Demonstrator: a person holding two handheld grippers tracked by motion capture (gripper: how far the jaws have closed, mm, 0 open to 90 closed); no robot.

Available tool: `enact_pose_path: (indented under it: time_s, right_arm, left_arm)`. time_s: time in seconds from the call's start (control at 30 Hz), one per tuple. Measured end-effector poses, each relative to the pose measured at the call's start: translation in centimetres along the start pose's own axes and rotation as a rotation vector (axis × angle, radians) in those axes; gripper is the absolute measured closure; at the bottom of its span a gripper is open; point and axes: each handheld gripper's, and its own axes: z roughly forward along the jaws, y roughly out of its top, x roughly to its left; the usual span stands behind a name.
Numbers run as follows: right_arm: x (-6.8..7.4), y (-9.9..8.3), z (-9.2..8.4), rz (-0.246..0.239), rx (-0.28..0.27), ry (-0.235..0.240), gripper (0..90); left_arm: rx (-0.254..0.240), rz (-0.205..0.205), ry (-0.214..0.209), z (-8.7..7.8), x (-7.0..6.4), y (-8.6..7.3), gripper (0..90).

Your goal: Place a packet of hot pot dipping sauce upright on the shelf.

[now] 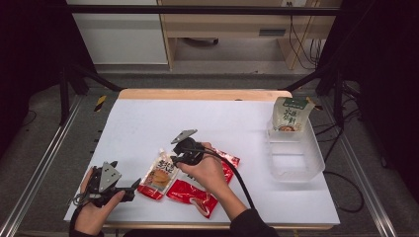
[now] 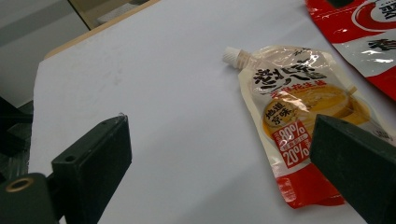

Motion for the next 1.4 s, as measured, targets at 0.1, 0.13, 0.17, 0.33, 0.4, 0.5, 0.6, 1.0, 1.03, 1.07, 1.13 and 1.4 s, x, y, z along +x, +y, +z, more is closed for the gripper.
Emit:
enact_pose_path:
  time_s: [0.1,0.13,0.17,0.33,0.4,0.5,0.6,1.0,1.03,1.07,1.13,1.4]
  right_arm:
    - [0.2,-0.3,1.1,0.012,0.02,0.001,56.6]
    - [0.2,-0.4,1.5,0.013,0.027,0.003,56.7]
    - [0.3,-0.5,1.8,0.02,0.031,0.001,56.7]
    - [0.5,-1.0,3.3,0.044,0.057,0.006,55.7]
    - [0.6,-1.1,3.7,0.045,0.063,0.006,55.4]
    - [0.6,-1.3,4.1,0.061,0.077,0.004,55.1]
    - [0.5,-1.4,4.3,0.064,0.082,0.005,55.1]
    - [0.6,-1.7,4.7,0.084,0.1,0.012,56.4]
    - [0.7,-1.7,4.7,0.09,0.103,0.012,57.2]
    - [0.7,-1.8,4.7,0.093,0.1,0.015,58.7]
    - [0.8,-2.0,4.7,0.099,0.091,0.007,60.2]
    - [1.4,-2.3,4.4,0.086,0.084,-0.004,78.1]
  left_arm:
    - [0.0,0.0,-0.001,0.0,0.0,0.0,5.7]
    - [0.0,0.001,-0.002,0.0,0.0,0.0,5.7]
    - [0.002,0.003,-0.003,0.0,0.0,0.0,5.7]
    - [0.003,0.006,-0.002,0.1,-0.1,0.0,5.8]
    - [0.003,0.006,-0.002,0.1,0.0,0.0,5.8]
    - [0.004,0.006,-0.005,0.1,0.0,0.0,5.9]
    - [0.005,0.01,-0.004,0.1,-0.1,0.1,5.9]
    - [0.011,0.016,-0.015,0.2,-0.2,0.1,5.9]
    - [0.01,0.016,-0.016,0.2,-0.2,0.1,5.9]
    - [0.011,0.018,-0.016,0.2,-0.2,0.1,5.9]
    - [0.013,0.021,-0.018,0.2,-0.2,0.1,5.9]
    - [0.016,0.025,-0.024,0.3,-0.3,0.1,5.9]
